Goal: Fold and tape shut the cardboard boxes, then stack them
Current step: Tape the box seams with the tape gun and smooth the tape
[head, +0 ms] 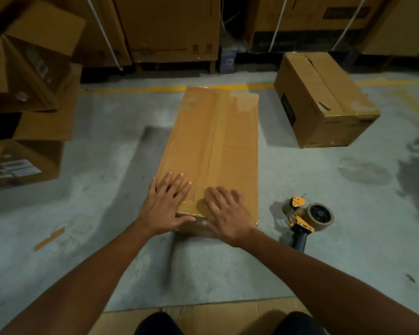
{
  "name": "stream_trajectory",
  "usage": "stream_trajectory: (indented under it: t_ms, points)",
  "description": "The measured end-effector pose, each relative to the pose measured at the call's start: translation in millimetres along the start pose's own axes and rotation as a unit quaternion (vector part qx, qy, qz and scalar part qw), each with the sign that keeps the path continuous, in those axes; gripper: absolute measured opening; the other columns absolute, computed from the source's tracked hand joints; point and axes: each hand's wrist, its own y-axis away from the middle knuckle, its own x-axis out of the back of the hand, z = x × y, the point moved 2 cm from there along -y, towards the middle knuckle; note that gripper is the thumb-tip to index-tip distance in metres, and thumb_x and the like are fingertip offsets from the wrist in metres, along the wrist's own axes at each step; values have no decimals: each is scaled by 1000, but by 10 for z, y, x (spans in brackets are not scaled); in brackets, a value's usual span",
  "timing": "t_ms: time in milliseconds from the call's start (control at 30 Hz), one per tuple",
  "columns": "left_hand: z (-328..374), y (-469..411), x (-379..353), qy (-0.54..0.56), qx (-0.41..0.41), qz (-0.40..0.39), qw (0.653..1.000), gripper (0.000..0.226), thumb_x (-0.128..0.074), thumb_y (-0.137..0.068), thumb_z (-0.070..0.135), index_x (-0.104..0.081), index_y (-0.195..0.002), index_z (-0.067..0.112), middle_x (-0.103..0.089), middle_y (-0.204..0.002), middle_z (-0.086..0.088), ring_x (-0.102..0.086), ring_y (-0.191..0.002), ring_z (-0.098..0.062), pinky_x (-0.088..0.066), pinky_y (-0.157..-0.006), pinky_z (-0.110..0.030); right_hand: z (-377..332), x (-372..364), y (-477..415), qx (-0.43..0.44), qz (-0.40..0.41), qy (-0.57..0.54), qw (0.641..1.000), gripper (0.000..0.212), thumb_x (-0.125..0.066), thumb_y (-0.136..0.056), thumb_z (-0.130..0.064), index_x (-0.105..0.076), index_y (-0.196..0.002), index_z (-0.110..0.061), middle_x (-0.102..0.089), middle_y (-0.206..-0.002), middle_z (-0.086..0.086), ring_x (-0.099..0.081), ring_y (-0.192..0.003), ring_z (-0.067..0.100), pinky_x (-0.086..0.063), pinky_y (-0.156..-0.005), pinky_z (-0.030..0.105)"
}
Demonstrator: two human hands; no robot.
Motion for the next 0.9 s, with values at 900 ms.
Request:
stream_trajectory:
  t_ms: [900]
  points:
    - [115, -638, 289, 264, 426, 8, 866, 84, -41, -95, 60, -15, -156, 9, -37, -144, -21, -39, -126, -41, -32, -100, -51, 510, 248, -210, -459, 17, -342, 820, 105, -54, -90, -67, 4, -160, -13, -21, -161, 24, -42, -137, 44, -42, -106, 48]
